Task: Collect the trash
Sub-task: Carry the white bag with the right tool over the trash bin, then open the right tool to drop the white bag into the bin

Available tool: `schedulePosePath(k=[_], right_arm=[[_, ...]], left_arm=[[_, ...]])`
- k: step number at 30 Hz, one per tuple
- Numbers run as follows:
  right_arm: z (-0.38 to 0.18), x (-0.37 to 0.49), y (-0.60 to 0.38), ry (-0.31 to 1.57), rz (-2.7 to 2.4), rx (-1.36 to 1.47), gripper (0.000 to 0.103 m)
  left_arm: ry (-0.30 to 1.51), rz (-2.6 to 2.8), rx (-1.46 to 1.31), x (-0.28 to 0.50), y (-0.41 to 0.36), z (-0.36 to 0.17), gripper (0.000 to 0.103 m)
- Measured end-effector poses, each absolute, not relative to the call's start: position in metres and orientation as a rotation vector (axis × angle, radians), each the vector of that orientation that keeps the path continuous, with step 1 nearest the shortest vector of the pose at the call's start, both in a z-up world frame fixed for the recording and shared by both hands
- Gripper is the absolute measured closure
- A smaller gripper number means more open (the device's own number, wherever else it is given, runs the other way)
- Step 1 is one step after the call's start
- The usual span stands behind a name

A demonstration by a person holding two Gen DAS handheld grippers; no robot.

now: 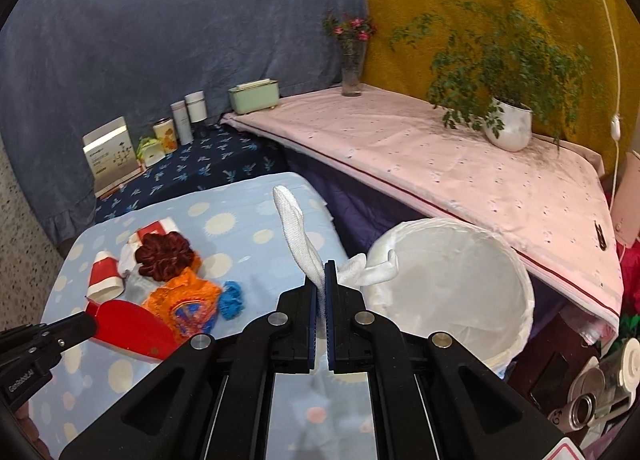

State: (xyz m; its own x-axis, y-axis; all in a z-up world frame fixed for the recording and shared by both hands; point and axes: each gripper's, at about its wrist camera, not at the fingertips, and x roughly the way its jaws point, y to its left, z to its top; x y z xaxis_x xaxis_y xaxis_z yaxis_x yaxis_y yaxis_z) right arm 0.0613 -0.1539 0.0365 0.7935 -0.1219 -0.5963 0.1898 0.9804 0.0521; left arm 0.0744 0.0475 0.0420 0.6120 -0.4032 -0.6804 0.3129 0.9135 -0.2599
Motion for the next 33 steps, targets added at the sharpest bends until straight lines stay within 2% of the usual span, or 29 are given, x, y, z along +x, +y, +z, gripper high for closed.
schedulePosePath(k=[22, 30, 33], right_arm=[[0.007, 0.062, -0.280, 0.670, -0.356, 0.213, 0.099], [0.004, 0.074, -0.305, 0.672, -0.376, 0.243, 0.099], [0.004, 0.078, -0.312, 0.672, -0.375, 0.255, 0.096]], left_arm=[[0.803, -0.718, -0.004, 0.124, -0.154, 0.055, 0.103], [0.835, -0.749, 0.009, 0.143, -0.193, 0.045, 0.103], [0.849, -0.730, 0.010, 0.149, -0.199, 0.040, 0.102]])
